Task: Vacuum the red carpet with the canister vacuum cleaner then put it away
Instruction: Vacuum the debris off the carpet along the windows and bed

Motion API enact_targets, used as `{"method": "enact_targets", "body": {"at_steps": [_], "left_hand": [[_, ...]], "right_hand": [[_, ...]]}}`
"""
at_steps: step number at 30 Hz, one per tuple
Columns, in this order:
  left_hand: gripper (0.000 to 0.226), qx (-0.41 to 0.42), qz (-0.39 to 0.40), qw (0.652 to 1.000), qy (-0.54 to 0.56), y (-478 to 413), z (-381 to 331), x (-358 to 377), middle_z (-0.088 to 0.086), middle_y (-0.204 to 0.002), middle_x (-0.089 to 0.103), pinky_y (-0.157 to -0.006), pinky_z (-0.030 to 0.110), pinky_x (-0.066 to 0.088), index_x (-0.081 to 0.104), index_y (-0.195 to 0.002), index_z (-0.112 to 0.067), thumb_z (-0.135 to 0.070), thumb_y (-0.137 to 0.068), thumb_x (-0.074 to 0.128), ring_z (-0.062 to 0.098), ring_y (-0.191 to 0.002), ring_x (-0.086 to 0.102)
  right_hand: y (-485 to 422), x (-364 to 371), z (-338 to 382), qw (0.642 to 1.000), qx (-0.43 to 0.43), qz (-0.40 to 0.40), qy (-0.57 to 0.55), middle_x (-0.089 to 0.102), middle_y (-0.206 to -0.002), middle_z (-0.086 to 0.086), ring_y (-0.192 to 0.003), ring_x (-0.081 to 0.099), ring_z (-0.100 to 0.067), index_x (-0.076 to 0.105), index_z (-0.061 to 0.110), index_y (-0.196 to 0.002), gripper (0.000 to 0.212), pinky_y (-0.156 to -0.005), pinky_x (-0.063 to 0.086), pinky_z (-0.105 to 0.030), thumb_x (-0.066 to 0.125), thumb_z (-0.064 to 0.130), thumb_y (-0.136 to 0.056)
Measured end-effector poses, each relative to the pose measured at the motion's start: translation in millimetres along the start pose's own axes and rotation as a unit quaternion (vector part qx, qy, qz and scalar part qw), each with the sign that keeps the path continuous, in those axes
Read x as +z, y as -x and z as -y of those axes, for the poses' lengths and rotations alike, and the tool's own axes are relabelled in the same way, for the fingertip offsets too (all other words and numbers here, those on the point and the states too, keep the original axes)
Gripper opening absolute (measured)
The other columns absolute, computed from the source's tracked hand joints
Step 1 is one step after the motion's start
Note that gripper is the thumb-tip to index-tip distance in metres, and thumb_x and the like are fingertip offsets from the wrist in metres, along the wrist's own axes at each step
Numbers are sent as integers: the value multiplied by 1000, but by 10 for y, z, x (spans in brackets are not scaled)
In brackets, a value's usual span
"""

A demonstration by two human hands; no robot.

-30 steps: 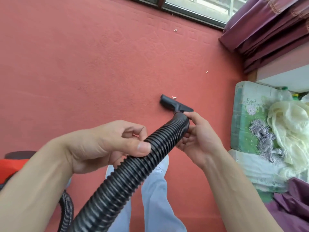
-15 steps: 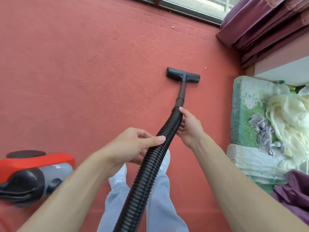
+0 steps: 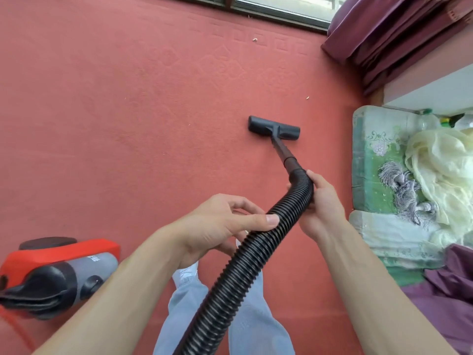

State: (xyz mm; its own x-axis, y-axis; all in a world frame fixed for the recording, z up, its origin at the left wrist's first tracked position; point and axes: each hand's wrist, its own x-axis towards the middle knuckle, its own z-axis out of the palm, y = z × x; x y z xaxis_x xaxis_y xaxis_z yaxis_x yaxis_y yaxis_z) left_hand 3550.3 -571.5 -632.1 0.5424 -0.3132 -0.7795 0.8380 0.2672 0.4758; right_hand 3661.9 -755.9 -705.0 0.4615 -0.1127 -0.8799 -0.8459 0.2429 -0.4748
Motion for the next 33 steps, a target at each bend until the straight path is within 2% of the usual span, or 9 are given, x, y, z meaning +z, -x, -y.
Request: {"method": "enact_targets", "body": {"at_steps": [4,7,11,16,19,22,26,29,33], "left_hand": [[39,-6,64,997,-34,61,-84,58,18,-105,74,-72,37,55,72,-111,-13,-31,-79,84,25,-88,62],[38,-11,74,997,-37,72,-121,80,21,-109,73,-63,30,55,75,-107,-18,-34,-75,85,26,-88,62],[43,-15,45,998,-41,-55,-170,244,15,-106,76,-66,32,57,75,-106,-15,-36,-71,88,25,-86,65],[39,-29,-62,996,-51,-343,-197,475,3,-77,74,-58,26,54,73,-108,-13,-37,-79,80,11,-56,63],[39,-39,-71,996,-32,-495,-216,593,-1,-68,71,-66,32,57,73,-109,-9,-38,-84,77,14,-57,65],[43,-35,-52,998,-21,-556,-318,649,-1,-59,66,-88,49,60,71,-112,-5,-38,-85,75,25,-65,67],[37,-13,-1,999,-46,-535,-646,646,7,-74,71,-70,39,59,75,-102,-7,-34,-77,82,21,-62,69],[29,-4,52,995,-88,-547,-914,583,9,-83,72,-78,45,58,77,-94,-13,-32,-74,85,22,-65,70],[27,-11,66,990,-121,-690,-1107,602,2,-81,72,-56,21,49,78,-91,-19,-35,-70,83,13,-66,65]], "right_hand": [[263,-248,108,999,47,7,4,57,-94,-15,-67,58,-20,60,4,-114,36,-55,52,-28,66,25,-84],[267,-347,157,996,63,13,65,55,-93,-11,-71,53,-21,61,7,-112,39,-60,49,-31,67,31,-81],[75,-330,291,996,45,16,80,56,-85,-9,-69,52,-19,62,9,-112,36,-60,47,-29,63,32,-85],[-216,-279,412,994,75,37,65,58,-98,-11,-78,56,-20,57,1,-130,47,-73,50,-33,58,30,-93],[-334,-286,536,994,76,39,64,58,-91,-10,-76,56,-20,58,1,-128,45,-66,52,-32,59,29,-92],[-382,-261,689,997,42,25,54,59,-88,-9,-72,57,-19,60,3,-128,44,-56,51,-28,59,30,-93],[-330,-316,996,997,58,46,14,61,-86,-8,-70,58,-19,61,6,-124,40,-66,54,-32,61,31,-92],[-267,-379,1217,995,86,58,9,62,-95,-10,-73,59,-21,58,3,-128,47,-83,52,-37,61,33,-92],[-320,-394,1420,993,100,68,7,60,-101,-15,-78,60,-24,55,0,-133,50,-82,54,-40,57,30,-94]]}}
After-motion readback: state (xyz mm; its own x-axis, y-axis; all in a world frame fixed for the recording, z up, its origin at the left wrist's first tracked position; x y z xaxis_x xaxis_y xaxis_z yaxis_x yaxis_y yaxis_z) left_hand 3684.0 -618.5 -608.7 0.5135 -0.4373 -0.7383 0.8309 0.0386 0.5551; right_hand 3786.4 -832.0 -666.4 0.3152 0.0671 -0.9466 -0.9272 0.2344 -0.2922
